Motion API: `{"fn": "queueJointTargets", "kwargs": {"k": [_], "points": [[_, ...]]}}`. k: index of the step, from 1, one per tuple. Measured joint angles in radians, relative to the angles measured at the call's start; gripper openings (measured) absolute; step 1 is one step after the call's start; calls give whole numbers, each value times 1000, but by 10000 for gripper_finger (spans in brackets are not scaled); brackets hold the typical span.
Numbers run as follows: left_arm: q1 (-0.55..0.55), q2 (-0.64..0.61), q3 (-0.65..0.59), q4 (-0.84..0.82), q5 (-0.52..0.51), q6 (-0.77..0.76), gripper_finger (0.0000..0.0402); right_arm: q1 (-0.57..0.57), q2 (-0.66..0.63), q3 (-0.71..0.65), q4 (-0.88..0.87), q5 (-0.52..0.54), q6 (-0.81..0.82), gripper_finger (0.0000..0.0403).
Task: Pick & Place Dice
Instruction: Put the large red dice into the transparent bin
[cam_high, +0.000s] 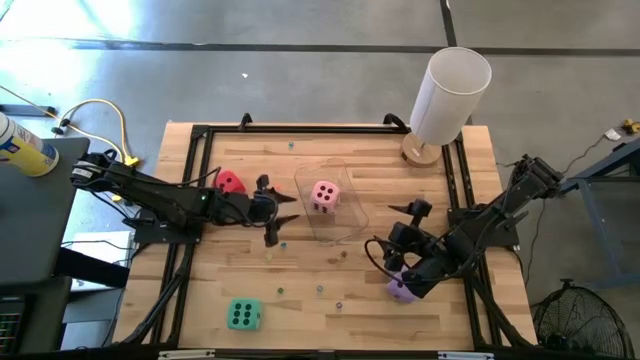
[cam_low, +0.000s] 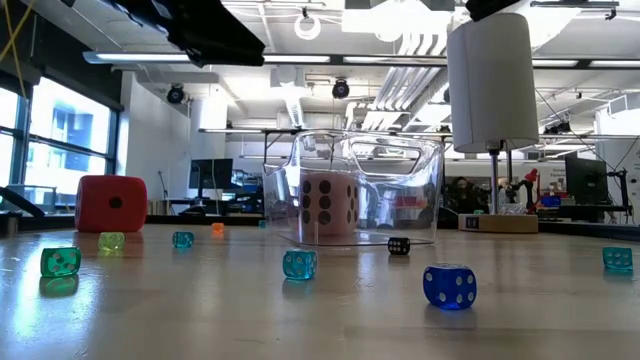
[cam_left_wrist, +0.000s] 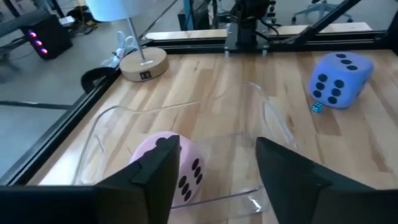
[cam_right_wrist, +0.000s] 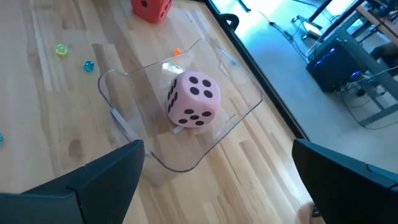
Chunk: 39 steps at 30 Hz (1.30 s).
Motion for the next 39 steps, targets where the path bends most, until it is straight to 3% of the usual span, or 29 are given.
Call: {"fn": "queueJointTargets", "kwargs": {"k": [10, 17, 26, 39], "points": [[1, 1, 0, 12, 7, 29, 221, 0, 2, 0, 0, -45, 21, 400], [-2, 11, 2, 140, 14, 79, 221, 0, 2, -15, 1, -65, 27, 400], [-49, 11, 2, 155, 285, 235, 221, 0, 3, -64, 0, -60, 26, 400], [-73, 11, 1, 153, 314, 254, 228, 0, 3, -63, 1, -33, -1, 400]]}}
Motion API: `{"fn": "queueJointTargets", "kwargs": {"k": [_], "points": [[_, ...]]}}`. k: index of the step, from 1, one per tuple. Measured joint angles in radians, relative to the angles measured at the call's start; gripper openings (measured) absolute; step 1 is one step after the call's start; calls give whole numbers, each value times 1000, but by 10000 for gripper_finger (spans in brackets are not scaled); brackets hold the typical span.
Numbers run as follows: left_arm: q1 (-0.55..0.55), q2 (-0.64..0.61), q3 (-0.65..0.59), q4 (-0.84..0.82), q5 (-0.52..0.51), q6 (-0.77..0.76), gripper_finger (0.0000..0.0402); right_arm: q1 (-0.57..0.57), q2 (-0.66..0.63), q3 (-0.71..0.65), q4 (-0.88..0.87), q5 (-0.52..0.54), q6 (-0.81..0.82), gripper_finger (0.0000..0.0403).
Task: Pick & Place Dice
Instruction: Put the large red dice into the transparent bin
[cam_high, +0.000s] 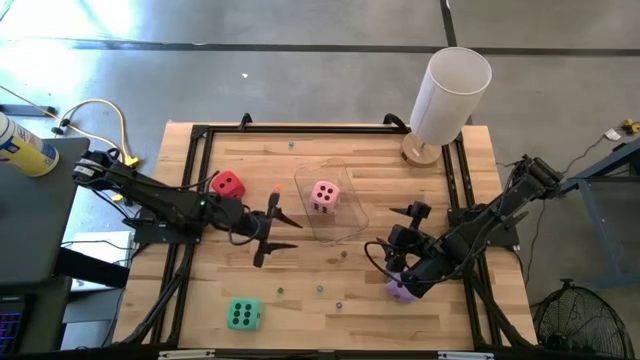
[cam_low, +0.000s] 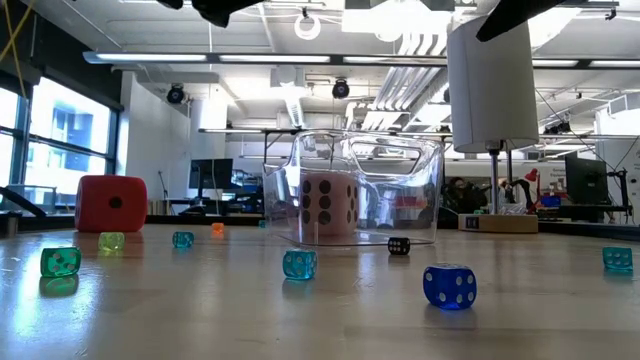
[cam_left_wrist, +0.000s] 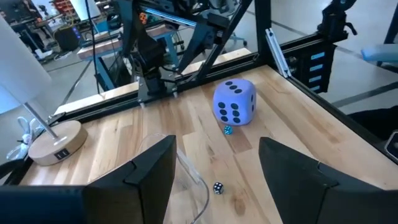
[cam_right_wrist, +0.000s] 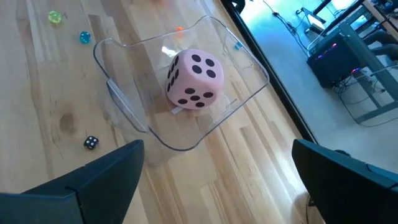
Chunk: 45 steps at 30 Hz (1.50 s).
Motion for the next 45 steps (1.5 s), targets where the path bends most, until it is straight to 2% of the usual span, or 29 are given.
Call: {"fn": "queueJointTargets", "kwargs": {"k": [4, 12, 14, 22, 26, 31, 34, 36, 40, 45], "points": [[-14, 0, 0, 0, 0, 2, 264, 0, 0, 0, 0, 0, -6, 400], [-17, 18, -2, 2, 0, 8, 383, 0, 0, 1, 0, 0, -7, 400], [-17, 28, -2, 1, 0, 7, 395, 0, 0, 2, 0, 0, -7, 400], [-17, 51, -2, 23, -5, -1, 399, 0, 0, 2, 0, 0, -7, 400], [-8, 51, -2, 15, -15, -164, 400, 0, 0, 2, 1, 14, -6, 400], [30, 50, -2, -22, 103, -192, 400, 0, 0, 2, 0, 78, -9, 400], [50, 43, 20, -75, 131, -91, 400, 0, 0, 2, 0, 112, -33, 400], [66, 37, 60, -161, 101, -29, 400, 0, 0, 1, 1, 145, -34, 400], [86, 37, 172, -369, -49, 2, 400, 7, 0, -31, 26, 234, -27, 400], [97, 30, 292, -594, -121, -29, 400, 72, -2, -58, -13, 347, 44, 400]]}}
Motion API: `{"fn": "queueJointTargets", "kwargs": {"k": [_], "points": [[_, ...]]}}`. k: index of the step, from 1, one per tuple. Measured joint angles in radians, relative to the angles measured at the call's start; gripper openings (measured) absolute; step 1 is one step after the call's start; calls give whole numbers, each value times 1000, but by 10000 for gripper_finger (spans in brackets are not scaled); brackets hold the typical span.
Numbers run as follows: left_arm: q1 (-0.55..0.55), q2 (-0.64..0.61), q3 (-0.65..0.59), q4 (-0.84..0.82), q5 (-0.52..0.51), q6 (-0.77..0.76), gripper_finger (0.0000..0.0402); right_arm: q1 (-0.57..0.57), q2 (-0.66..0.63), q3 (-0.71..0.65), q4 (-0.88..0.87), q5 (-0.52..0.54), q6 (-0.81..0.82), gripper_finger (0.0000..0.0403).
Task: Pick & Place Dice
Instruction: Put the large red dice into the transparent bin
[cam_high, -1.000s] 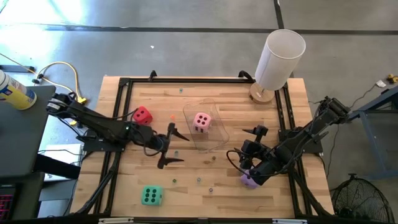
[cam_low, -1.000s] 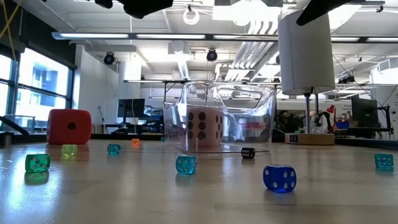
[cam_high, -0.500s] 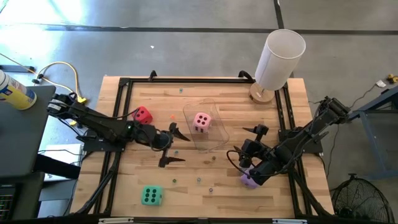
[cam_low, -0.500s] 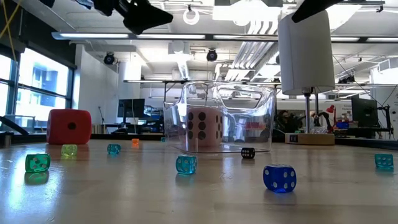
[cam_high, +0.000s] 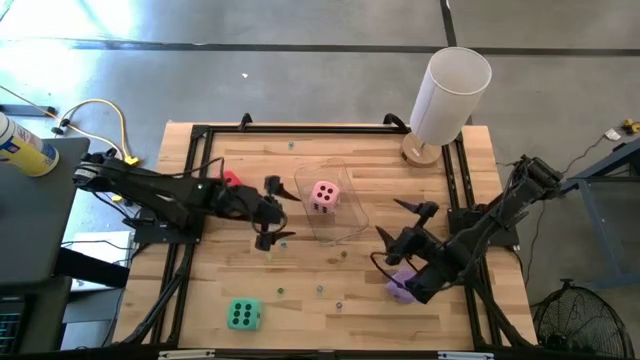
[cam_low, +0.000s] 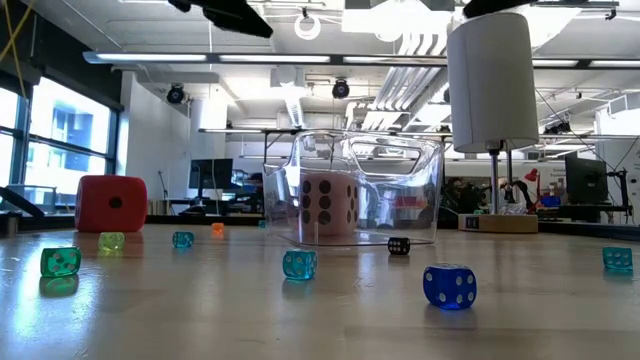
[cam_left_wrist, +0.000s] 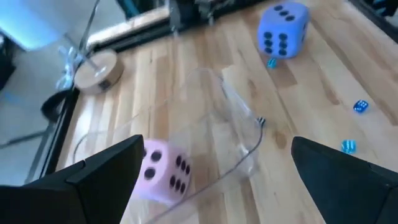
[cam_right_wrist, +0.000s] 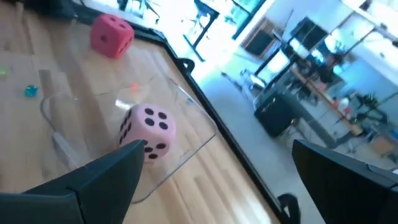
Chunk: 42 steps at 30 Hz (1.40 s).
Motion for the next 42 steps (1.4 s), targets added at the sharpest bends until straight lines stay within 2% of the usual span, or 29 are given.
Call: {"fn": "queueJointTargets", "kwargs": {"k": [3, 7, 10, 13, 18, 22, 31, 36, 39, 42], "points": [[0, -19, 30, -39, -5, -41, 400, 66, -38, 0, -46, 6, 1, 400], [0, -49, 31, -44, -7, -50, 400, 146, -154, 0, -79, 94, 25, 400], [0, -62, 31, -45, -7, -51, 400, 207, -259, -3, -148, 135, 99, 400], [0, -62, 31, -48, -7, -62, 400, 246, -352, -67, -174, 244, 211, 400], [0, -64, 31, -92, -11, -73, 400, 221, -447, -260, -145, 250, 402, 400], [20, -79, 30, -165, -30, -133, 400, 157, -454, -391, -89, 251, 461, 400], [190, -169, 32, -454, -33, -312, 400, 104, -446, -525, -51, 254, 632, 400], [328, -209, 32, -702, 50, -511, 400, 104, -439, -568, 56, 255, 623, 400], [424, -212, 32, -824, 95, -546, 400, 104, -434, -592, 115, 252, 582, 400], [540, -199, 32, -836, 114, -546, 400, 104, -419, -601, 129, 251, 580, 400]]}}
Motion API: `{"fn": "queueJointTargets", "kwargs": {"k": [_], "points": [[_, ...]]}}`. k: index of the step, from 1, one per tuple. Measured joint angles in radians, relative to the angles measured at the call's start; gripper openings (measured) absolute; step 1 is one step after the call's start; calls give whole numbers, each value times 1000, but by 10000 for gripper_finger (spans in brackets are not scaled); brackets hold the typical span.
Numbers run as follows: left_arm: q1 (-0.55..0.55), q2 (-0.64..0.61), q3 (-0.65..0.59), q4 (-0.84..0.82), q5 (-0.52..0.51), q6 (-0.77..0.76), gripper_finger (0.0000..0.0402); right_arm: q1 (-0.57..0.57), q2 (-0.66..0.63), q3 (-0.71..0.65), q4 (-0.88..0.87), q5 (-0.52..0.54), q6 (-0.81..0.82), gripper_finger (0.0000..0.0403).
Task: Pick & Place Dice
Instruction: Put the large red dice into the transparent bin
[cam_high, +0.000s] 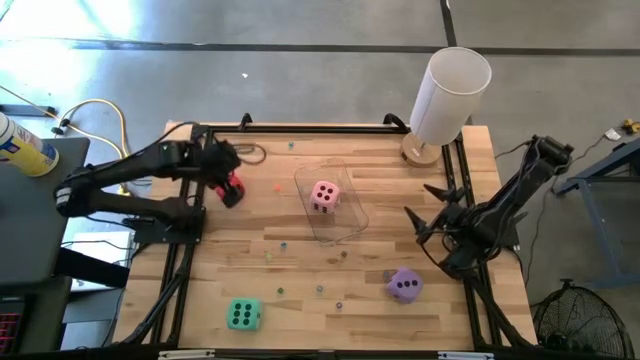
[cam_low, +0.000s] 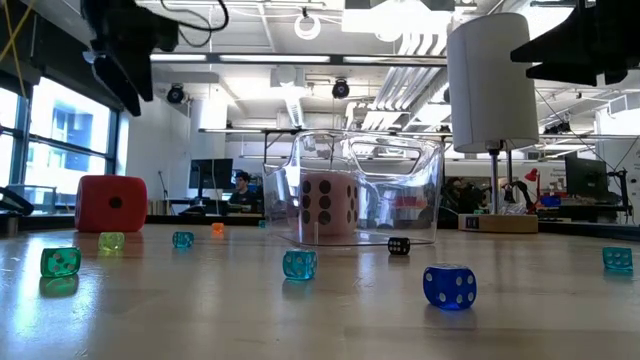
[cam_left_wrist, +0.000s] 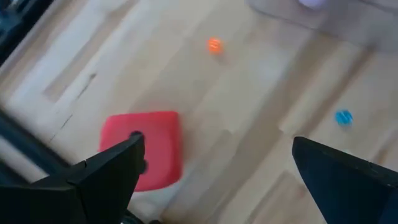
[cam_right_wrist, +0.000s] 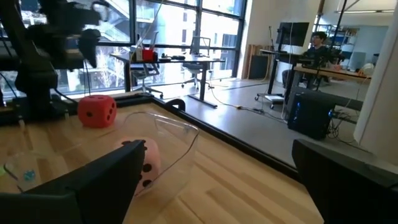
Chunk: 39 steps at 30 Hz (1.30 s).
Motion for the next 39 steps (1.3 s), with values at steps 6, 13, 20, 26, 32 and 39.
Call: {"fn": "queueJointTargets", "kwargs": {"k": [6, 13, 20, 26, 32, 39], "points": [[196, 96, 0, -60, 85, 40, 400, 0, 9, -2, 1, 2, -1, 400], [267, 220, 0, -93, 88, 184, 400, 0, 8, -2, -2, 3, -28, 400], [267, 285, 0, -116, -15, 286, 400, 0, 8, -2, -1, 1, -30, 400], [268, 286, -3, -112, -5, 289, 400, 0, 8, -2, 4, -3, -30, 400], [291, 286, -34, -95, 97, 309, 400, 0, 8, -1, 13, -32, -30, 400], [299, 286, -61, -87, 22, 313, 400, 0, 8, -1, 21, -53, -30, 400]]}}
